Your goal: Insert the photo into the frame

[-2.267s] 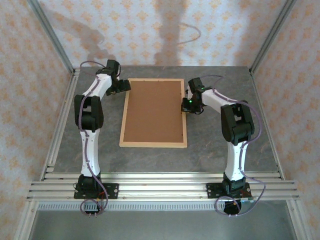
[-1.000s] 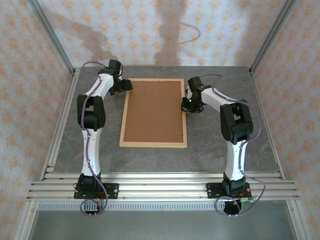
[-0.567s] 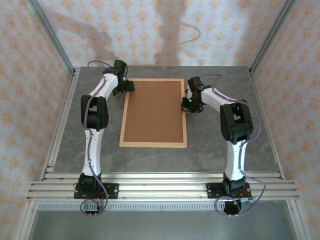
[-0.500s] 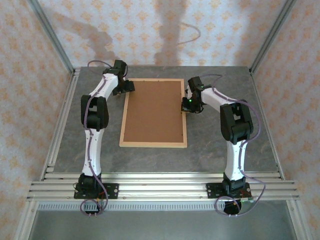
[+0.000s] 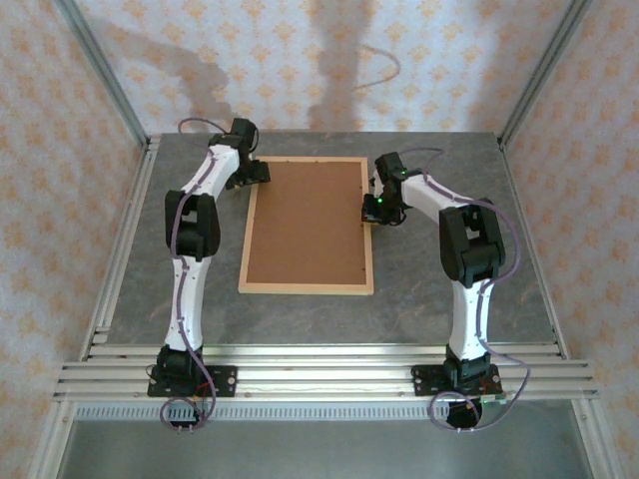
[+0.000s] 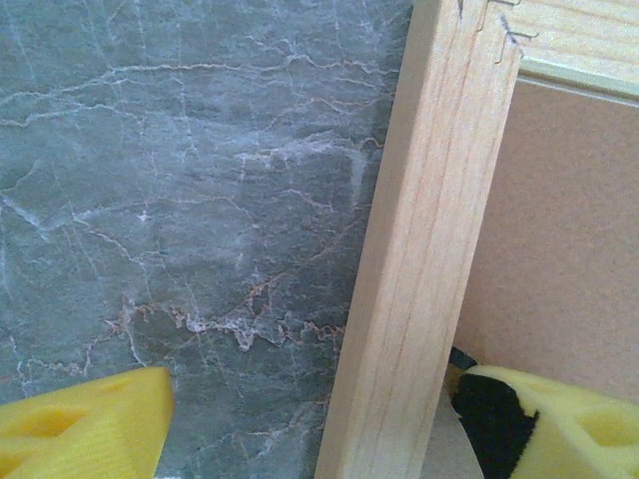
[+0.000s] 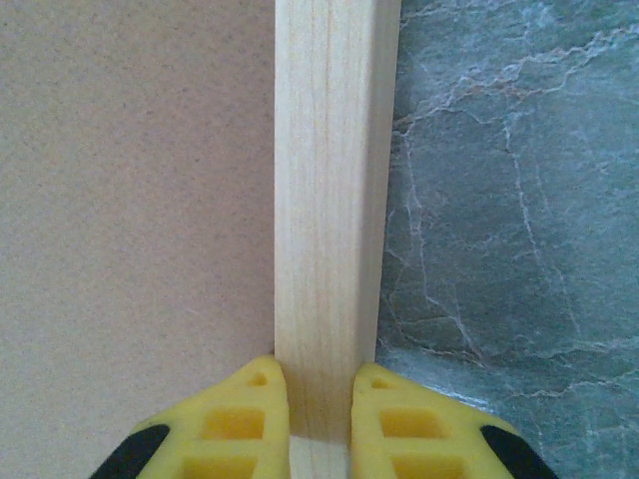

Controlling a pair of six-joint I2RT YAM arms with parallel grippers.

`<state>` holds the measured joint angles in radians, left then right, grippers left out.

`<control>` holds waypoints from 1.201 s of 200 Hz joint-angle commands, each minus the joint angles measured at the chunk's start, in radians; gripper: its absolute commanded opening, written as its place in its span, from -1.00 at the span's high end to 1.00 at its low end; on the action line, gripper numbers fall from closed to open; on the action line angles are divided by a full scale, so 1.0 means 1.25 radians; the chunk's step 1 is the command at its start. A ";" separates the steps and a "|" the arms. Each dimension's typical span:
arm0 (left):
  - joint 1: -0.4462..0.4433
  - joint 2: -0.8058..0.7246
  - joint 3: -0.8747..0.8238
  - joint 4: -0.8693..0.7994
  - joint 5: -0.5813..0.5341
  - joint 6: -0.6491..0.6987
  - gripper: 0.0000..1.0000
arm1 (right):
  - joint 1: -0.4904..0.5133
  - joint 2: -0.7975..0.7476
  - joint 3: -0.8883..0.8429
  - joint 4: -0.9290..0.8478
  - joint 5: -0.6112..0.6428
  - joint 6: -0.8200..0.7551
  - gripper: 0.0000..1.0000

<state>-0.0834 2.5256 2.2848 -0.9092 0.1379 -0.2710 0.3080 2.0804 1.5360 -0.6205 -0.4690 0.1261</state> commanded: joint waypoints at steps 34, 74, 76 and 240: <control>-0.058 0.101 -0.033 -0.203 0.063 0.042 -0.61 | 0.022 0.027 -0.002 0.007 -0.036 -0.011 0.70; -0.060 0.113 0.009 -0.233 0.061 0.043 -0.61 | 0.023 0.012 -0.015 0.014 -0.032 -0.012 0.70; -0.060 0.110 0.006 -0.229 0.059 0.042 -0.61 | 0.022 0.012 -0.015 0.014 -0.031 -0.012 0.70; 0.048 -0.046 0.013 -0.070 0.049 0.046 -0.80 | 0.020 0.019 0.003 -0.016 0.000 -0.045 0.71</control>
<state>-0.0383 2.4279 2.2269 -0.9482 0.1837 -0.2573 0.3080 2.0804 1.5356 -0.6212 -0.4648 0.1093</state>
